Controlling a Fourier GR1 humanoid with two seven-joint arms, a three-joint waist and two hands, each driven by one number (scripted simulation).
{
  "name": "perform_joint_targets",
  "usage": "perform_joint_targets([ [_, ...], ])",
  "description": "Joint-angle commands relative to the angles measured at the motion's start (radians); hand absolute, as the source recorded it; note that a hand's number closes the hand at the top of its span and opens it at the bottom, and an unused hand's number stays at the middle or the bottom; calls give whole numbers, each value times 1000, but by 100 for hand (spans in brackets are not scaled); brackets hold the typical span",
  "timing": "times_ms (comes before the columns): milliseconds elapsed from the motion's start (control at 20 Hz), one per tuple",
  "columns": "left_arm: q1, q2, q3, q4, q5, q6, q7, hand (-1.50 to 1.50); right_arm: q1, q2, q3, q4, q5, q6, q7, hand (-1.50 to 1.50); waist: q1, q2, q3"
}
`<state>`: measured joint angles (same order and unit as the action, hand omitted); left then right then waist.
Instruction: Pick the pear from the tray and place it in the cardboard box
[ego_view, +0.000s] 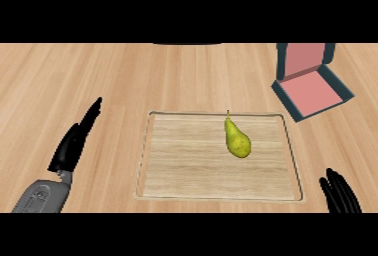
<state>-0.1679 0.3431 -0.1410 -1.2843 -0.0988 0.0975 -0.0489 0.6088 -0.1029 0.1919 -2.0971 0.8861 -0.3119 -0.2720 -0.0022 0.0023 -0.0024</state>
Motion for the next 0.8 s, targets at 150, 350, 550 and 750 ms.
perform_joint_targets([
  [150, -25, -6, 23, -3, -28, -21, 32, 0, -151, 90, 99, 47, 226, 106, 247, -150, 3, -2, 2],
  [350, -23, -35, 26, 17, -45, -30, 15, 0, -233, 101, 158, 69, 253, 164, 362, -150, 1, -2, 2],
  [550, 24, -41, 50, -18, -70, -17, -19, 0, -308, 102, 118, 145, 226, 192, 368, -150, 3, -3, 2],
  [750, 10, -72, 52, -14, -92, -47, 11, 0, -311, 53, 67, 134, 197, 166, 349, -150, -1, -3, 2],
])
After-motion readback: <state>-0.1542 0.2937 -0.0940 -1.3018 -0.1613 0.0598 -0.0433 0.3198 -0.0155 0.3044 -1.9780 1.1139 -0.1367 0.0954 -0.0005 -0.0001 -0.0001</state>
